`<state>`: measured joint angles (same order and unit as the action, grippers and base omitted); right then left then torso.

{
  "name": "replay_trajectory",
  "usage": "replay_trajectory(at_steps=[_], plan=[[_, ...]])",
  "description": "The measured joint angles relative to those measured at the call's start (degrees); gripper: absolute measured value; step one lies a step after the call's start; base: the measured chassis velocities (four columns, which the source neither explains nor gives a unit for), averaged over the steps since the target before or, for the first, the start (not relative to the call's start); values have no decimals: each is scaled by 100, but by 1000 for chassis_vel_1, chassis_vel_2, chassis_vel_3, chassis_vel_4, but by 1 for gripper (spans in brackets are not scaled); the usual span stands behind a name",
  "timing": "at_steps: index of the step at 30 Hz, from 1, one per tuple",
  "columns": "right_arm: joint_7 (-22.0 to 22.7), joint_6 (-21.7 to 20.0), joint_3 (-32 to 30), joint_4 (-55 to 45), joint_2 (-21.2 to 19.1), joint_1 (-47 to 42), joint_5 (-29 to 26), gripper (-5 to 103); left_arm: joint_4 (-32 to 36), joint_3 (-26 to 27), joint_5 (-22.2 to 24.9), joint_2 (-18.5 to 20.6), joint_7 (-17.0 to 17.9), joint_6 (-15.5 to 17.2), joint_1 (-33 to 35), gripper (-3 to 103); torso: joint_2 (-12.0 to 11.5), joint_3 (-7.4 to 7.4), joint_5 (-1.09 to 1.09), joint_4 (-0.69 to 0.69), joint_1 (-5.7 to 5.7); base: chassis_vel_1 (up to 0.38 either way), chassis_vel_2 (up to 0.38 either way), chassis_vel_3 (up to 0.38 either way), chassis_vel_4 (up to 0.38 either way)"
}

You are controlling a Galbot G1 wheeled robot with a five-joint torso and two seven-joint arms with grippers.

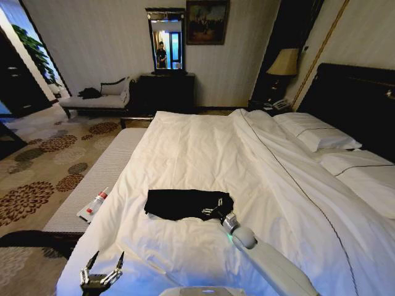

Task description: Fold the clothes on the bed.

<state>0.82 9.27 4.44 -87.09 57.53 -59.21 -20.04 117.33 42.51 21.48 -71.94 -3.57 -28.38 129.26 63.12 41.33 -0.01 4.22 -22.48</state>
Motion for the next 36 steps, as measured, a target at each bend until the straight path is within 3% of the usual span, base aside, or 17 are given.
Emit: replay_trajectory(at_steps=[5, 9, 14, 19, 23, 28, 36], plan=[[122, -219, 204, -410, -92, 295, -446, 100, -59, -105, -153, -84, 4, -55, 64, 100, 0, 0, 0, -1, 0, 0, 0, 0, 0], [224, -405, 744, -438, 2, 774, -743, 100, -84, -204, -318, -161, 39, -111, 181, 100, 0, 0, 1, -1, 0, 0, 0, 0, 0], [268, -432, 1424, 73, 425, 1364, -771, 100, -140, -325, -726, -326, 117, -213, 310, 100, 0, 0, 1, -3, 0, 0, 0, 0, 0], [300, -382, 1739, 631, 894, 1589, -717, 100, -147, -370, -723, -361, 121, -261, 323, 100, 0, 0, 1, -4, 0, 0, 0, 0, 0], [351, -320, 1782, 784, 932, 1462, -564, 100, -145, -380, -680, -340, 170, -269, 307, 100, 0, 0, 1, -1, 0, 0, 0, 0, 0], [440, -297, 1482, 568, 693, 1042, -467, 100, -204, -513, -682, -215, 259, -252, 268, 100, 0, 0, 1, 0, 1, 0, 0, 0, 0], [722, -590, -300, -1088, -24, -266, -1087, 100, -384, -625, -693, -82, 373, -211, 45, 100, 0, 0, 0, -2, 1, 0, 0, 0, 0]])
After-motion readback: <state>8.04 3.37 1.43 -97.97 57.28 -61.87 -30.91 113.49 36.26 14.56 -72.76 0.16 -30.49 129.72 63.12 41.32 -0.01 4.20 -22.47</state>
